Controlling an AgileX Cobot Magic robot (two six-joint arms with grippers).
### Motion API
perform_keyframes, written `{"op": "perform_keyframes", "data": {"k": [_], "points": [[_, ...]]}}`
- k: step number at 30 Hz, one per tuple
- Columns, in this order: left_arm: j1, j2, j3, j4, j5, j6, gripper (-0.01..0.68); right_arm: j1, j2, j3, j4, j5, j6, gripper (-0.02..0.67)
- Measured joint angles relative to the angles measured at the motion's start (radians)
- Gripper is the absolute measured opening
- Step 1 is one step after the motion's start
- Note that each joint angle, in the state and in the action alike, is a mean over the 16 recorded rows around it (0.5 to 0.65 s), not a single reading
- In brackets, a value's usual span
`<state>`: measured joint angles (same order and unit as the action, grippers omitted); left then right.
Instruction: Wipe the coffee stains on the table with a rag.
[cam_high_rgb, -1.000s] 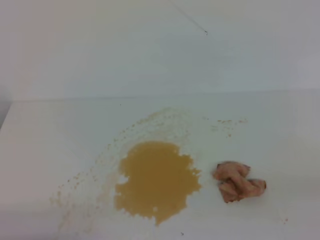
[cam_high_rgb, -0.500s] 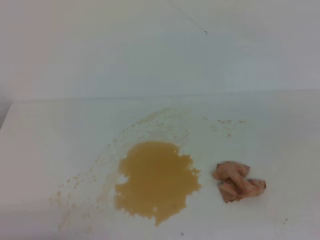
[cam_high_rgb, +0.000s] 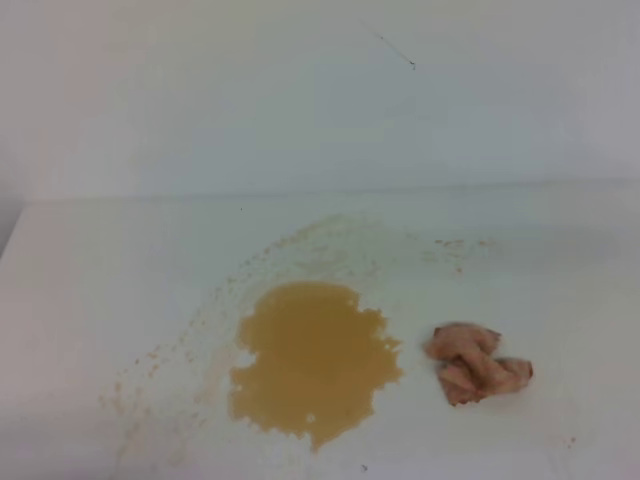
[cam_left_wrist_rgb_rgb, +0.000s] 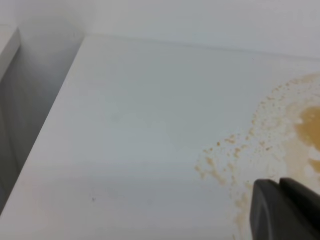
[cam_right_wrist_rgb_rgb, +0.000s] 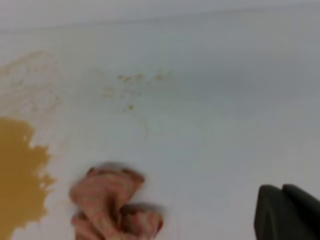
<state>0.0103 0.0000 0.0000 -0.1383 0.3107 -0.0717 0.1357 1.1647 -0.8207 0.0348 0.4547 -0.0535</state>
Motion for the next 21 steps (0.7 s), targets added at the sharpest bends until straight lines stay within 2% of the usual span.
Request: {"op": "perform_keyframes", "data": {"k": [10,15,21], "points": [[0.0,-0.002,0.002,0.0,-0.001,0.0,-0.003,0.093,0.298,-0.177,0.238,0.221,-0.322,0.011],[0.0,-0.01,0.015,0.0,-0.005,0.0,-0.001,0.166,0.454,-0.305,0.268,0.3,-0.386,0.092],[0.0,-0.011,0.017,0.0,-0.006,0.0,-0.001,0.238,0.611,-0.425,0.261,0.313,-0.384,0.257]]}}
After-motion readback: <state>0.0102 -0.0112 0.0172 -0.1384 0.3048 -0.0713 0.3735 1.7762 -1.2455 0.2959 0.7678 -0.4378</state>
